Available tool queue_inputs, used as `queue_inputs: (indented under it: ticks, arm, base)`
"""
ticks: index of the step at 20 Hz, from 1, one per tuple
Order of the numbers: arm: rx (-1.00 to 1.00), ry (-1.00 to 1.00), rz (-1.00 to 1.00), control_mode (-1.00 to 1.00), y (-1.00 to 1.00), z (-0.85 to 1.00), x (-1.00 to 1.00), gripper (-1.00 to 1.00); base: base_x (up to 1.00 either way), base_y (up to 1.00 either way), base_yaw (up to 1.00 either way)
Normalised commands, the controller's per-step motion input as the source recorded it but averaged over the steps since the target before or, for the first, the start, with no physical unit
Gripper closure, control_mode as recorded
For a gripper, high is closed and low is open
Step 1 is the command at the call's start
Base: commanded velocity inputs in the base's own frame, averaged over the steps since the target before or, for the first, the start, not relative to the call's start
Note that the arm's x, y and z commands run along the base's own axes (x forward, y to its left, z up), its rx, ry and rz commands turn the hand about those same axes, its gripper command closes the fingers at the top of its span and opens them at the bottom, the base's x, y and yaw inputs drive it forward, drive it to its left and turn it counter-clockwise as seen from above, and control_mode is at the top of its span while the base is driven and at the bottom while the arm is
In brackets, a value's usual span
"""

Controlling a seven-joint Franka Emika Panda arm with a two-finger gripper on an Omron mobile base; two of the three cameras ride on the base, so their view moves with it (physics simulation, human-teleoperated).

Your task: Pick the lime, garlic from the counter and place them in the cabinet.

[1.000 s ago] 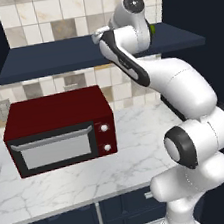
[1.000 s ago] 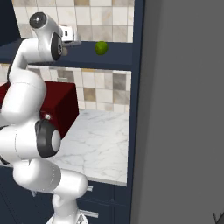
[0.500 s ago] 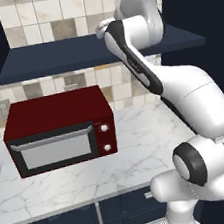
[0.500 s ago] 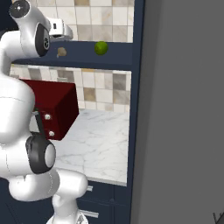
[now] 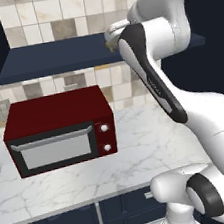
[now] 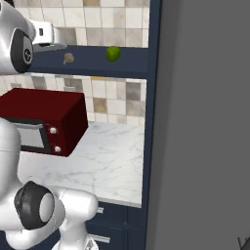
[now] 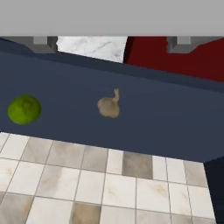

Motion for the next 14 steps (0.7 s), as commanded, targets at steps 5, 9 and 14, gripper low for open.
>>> queue_inputs:
  ticks: [5, 9, 14]
  arm:
    - [0.00, 0.00, 0.00, -1.00, -0.07, -0.16, -1.00, -1.00]
    - [0.00, -0.03, 0.00, -1.00, -0.12, -0.16, -0.99, -1.00]
    - [0.00, -0.08, 0.00, -1.00, -0.13, -0.15, -0.72, -1.00]
  base:
    - [0.00, 0.00, 0.00]
    - [0.00, 0.00, 0.00]
    - [0.00, 0.00, 0.00]
